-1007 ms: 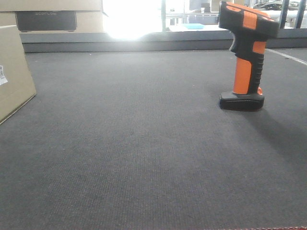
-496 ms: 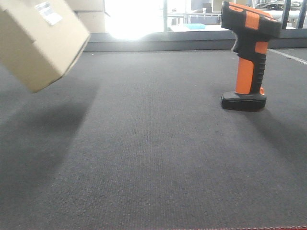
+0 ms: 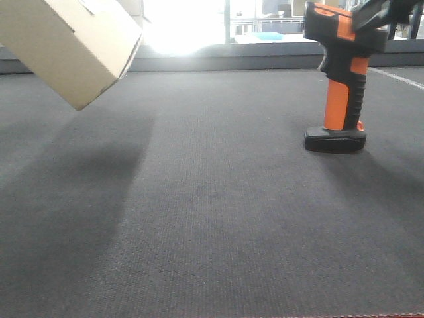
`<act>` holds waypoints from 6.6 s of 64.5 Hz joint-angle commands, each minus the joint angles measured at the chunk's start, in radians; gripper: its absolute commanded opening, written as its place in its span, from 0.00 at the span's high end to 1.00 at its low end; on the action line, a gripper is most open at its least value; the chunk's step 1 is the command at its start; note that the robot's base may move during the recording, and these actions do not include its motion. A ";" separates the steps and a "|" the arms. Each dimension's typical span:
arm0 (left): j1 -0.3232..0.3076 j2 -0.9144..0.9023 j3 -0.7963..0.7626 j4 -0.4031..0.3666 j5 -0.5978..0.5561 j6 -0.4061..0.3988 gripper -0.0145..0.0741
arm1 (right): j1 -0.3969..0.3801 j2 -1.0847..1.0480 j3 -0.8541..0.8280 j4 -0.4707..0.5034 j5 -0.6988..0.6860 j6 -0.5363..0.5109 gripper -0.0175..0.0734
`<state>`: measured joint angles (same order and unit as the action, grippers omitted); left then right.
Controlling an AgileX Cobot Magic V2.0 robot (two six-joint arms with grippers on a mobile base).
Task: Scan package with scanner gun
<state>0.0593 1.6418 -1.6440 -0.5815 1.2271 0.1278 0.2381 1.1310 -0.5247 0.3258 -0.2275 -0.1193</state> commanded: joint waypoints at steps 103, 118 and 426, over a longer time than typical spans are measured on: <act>-0.002 -0.013 -0.006 -0.016 -0.006 0.003 0.96 | 0.329 0.299 -0.072 0.749 -0.619 -0.542 0.19; -0.002 -0.013 -0.006 -0.014 -0.006 0.003 0.96 | 0.329 0.379 -0.123 0.784 -0.637 -0.451 0.19; -0.002 -0.013 -0.006 0.150 -0.006 0.005 0.96 | 0.270 0.265 -0.388 0.645 -0.362 -1.261 0.98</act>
<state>0.0593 1.6418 -1.6440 -0.4181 1.2271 0.1294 0.5135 1.4165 -0.8974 0.9947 -0.5465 -1.3706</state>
